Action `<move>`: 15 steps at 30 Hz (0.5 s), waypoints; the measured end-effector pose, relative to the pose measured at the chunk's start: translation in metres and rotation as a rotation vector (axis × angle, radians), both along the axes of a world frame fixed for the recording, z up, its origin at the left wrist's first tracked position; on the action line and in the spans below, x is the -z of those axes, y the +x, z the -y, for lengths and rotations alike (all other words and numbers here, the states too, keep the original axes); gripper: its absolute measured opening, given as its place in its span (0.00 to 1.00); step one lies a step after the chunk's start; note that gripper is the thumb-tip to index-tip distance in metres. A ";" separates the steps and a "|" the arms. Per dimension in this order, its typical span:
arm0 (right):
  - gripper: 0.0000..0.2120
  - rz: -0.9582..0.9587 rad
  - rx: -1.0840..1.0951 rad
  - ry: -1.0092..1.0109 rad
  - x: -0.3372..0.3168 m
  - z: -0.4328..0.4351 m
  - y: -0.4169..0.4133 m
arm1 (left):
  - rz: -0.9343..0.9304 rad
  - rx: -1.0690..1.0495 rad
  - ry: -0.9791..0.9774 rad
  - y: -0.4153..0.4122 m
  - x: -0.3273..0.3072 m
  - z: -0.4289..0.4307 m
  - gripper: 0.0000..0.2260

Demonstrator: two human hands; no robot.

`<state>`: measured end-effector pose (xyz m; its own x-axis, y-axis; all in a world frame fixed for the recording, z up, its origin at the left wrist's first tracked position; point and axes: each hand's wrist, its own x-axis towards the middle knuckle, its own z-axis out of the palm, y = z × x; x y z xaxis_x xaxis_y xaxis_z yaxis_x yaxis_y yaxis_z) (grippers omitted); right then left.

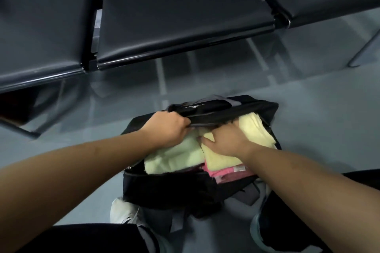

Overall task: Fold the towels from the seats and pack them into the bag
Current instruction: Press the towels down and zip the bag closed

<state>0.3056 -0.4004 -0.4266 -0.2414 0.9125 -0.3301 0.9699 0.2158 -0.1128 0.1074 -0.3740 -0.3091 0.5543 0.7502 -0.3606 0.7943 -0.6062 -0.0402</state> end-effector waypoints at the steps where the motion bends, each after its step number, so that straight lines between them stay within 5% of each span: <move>1: 0.42 -0.029 -0.013 0.034 -0.001 0.004 0.002 | 0.061 -0.065 -0.023 -0.002 0.005 -0.002 0.13; 7: 0.32 0.144 0.196 0.176 -0.026 0.029 0.014 | 0.233 -0.247 0.000 0.031 0.024 -0.024 0.19; 9: 0.34 0.170 0.323 0.108 -0.030 0.042 0.008 | 0.160 -0.226 0.057 0.054 0.035 -0.024 0.12; 11: 0.39 0.087 0.397 0.003 -0.031 0.049 0.001 | 0.140 -0.191 0.071 0.078 0.049 -0.022 0.15; 15: 0.54 0.094 0.163 -0.091 -0.025 0.066 0.003 | 0.253 -0.256 0.064 0.108 0.053 -0.030 0.19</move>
